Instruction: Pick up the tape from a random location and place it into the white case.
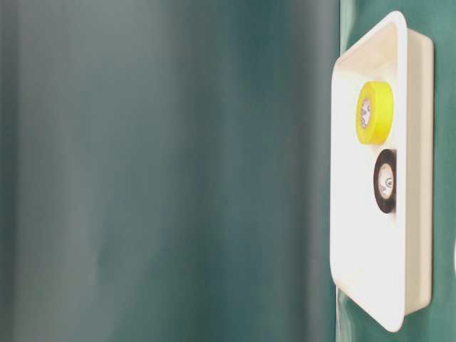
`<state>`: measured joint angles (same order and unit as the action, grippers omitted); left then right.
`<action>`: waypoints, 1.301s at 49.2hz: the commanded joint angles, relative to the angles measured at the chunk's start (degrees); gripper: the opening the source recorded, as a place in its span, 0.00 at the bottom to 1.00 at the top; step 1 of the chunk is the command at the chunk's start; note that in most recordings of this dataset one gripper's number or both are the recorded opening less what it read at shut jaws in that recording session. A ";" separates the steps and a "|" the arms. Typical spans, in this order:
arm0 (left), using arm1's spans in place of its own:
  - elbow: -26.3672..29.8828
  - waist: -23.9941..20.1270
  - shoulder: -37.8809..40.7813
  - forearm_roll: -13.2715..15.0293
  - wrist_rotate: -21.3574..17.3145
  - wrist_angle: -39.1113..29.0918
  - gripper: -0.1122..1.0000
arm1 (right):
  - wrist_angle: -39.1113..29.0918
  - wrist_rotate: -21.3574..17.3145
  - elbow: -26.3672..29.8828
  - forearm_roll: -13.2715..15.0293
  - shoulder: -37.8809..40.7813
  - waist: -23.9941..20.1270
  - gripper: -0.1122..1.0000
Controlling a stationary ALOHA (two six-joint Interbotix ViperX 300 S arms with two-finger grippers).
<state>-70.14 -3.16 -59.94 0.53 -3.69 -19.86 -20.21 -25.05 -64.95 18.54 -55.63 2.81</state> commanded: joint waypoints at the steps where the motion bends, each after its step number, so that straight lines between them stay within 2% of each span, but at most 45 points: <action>1: 0.70 -0.09 0.62 0.09 0.09 0.44 0.94 | 1.76 -0.09 0.00 -0.09 0.35 0.18 0.91; 34: 0.79 0.18 0.53 0.09 0.09 0.70 0.94 | 1.93 -0.18 0.44 -0.09 0.09 0.97 0.91; 43: 0.88 3.60 0.26 0.18 0.26 1.76 0.94 | 1.32 -0.26 0.88 -0.09 0.09 0.97 0.91; 52: 0.97 8.26 0.35 0.35 2.02 2.64 0.94 | 1.32 -0.26 1.32 -0.09 0.35 0.97 0.90; 64: 0.97 12.39 0.62 0.26 4.04 3.34 0.94 | 1.41 -0.26 1.32 -0.09 0.70 0.97 0.90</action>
<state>-70.14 8.35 -59.94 0.70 0.26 -17.23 -19.07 -25.22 -65.21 18.46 -55.46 3.69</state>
